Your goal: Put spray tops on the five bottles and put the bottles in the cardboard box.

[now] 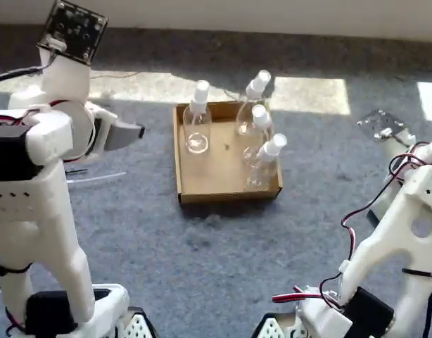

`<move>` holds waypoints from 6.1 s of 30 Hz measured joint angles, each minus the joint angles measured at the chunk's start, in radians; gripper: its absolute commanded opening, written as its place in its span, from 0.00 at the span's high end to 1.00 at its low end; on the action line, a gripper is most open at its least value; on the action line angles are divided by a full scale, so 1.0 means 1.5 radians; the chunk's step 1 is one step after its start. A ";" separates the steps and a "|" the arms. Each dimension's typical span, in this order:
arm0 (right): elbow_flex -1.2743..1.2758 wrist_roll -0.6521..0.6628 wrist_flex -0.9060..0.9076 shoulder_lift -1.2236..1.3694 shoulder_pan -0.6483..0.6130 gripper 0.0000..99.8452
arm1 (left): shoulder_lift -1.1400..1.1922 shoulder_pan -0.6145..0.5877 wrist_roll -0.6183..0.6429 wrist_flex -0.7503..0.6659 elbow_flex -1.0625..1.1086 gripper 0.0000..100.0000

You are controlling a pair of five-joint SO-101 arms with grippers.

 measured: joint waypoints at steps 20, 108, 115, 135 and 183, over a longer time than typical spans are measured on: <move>0.325 0.343 0.000 0.000 0.171 0.78 | -0.173 -0.036 -0.058 -0.121 0.448 0.66; 1.012 -0.528 -0.419 -1.016 -0.348 0.99 | -0.176 -0.077 0.209 -0.842 1.042 0.66; 1.012 -0.528 -0.419 -1.016 -0.348 0.99 | -0.176 -0.077 0.209 -0.852 1.042 0.66; 1.012 -0.528 -0.419 -1.016 -0.348 0.99 | -0.176 -0.077 0.209 -0.894 1.055 0.66; 1.012 -0.528 -0.420 -1.016 -0.348 0.99 | -0.176 -0.073 0.208 -0.894 1.065 0.66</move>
